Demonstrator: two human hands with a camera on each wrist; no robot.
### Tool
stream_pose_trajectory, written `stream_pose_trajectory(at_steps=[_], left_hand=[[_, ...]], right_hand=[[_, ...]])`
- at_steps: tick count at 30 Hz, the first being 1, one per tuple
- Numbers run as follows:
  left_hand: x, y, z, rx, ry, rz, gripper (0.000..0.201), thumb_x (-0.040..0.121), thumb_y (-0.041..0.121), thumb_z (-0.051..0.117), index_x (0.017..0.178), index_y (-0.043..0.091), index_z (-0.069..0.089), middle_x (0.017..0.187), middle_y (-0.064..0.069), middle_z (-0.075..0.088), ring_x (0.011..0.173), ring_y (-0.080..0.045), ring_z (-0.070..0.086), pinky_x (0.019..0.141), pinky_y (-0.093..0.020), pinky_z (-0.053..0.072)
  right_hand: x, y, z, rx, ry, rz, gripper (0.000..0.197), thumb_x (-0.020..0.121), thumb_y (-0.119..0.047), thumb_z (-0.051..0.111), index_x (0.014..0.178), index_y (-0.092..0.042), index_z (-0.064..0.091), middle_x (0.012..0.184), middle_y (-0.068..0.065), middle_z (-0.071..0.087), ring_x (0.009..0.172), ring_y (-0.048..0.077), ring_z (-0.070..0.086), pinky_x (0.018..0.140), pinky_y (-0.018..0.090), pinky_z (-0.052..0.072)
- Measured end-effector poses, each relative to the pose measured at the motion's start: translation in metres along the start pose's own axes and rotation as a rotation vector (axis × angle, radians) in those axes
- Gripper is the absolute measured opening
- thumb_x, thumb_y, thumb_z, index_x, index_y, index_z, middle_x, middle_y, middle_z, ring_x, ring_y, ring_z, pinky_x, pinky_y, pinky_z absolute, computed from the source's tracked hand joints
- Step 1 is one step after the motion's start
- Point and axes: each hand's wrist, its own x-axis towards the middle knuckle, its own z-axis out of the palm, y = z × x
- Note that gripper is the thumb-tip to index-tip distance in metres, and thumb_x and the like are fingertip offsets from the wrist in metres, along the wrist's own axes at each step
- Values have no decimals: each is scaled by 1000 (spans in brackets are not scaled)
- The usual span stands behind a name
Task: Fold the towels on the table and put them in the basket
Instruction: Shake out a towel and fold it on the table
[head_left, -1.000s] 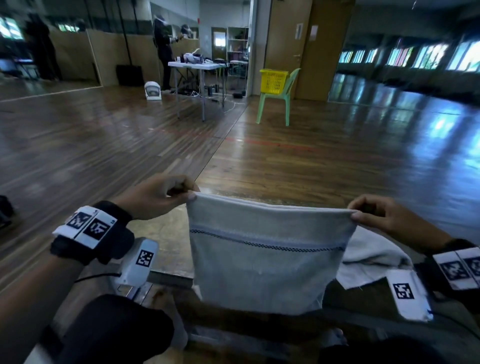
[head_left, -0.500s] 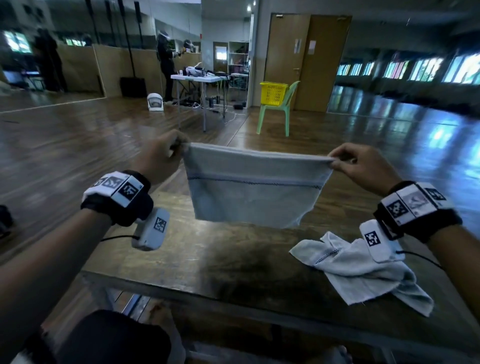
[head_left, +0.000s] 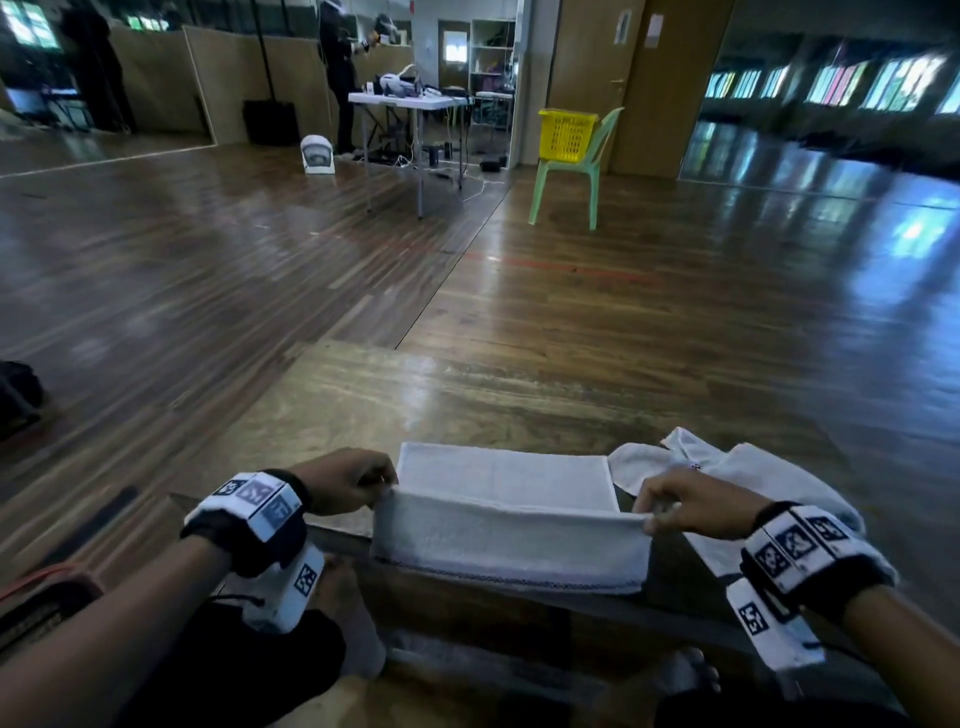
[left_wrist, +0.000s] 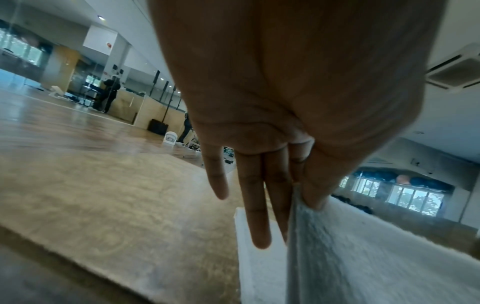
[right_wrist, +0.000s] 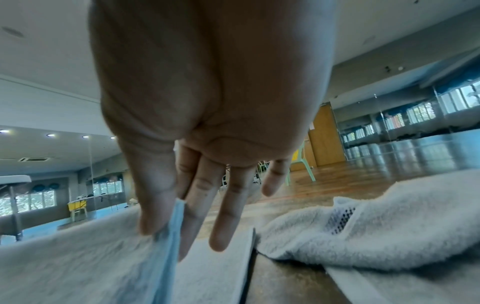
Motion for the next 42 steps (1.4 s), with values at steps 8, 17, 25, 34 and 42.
stream_pose_trajectory(at_steps=[8,17,25,34,42], left_hand=[[44,-25,20,-31,177,-76,18,94,20,51,106,10,58,105,-6,64,93,-21,57,74,-25,38],[96,-38,23,-56,278,-82,14,90,16,55,101,11,61,99,-8,66,89,-24,60,79,-32,46],[118,-45,19,-6,235,-95,13,91,18,54,100,12,60,101,-6,63,92,-22,59,83,-38,49],[126,-41,17,102,261,-84,13,91,23,50,100,17,57,104,-3,58,96,-22,55,87,-39,45],[128,-32,17,256,126,-177,25,95,30,46,116,22,57,121,1,52,109,-20,52,97,-39,34]], right_hand=[[58,31,11,63,193,86,11,88,-20,61,85,-30,59,85,-8,61,82,8,57,70,14,40],[112,58,-2,47,230,179,10,86,-23,62,84,-32,62,93,5,70,88,22,64,84,46,52],[131,62,-3,32,197,230,8,86,-22,60,83,-30,60,83,-9,63,85,15,61,83,39,49],[140,58,2,-10,251,295,6,87,-21,57,90,-21,62,89,-2,63,92,19,60,76,30,41],[142,44,5,-205,209,349,30,92,-21,50,120,-22,60,124,-1,60,119,21,52,105,40,32]])
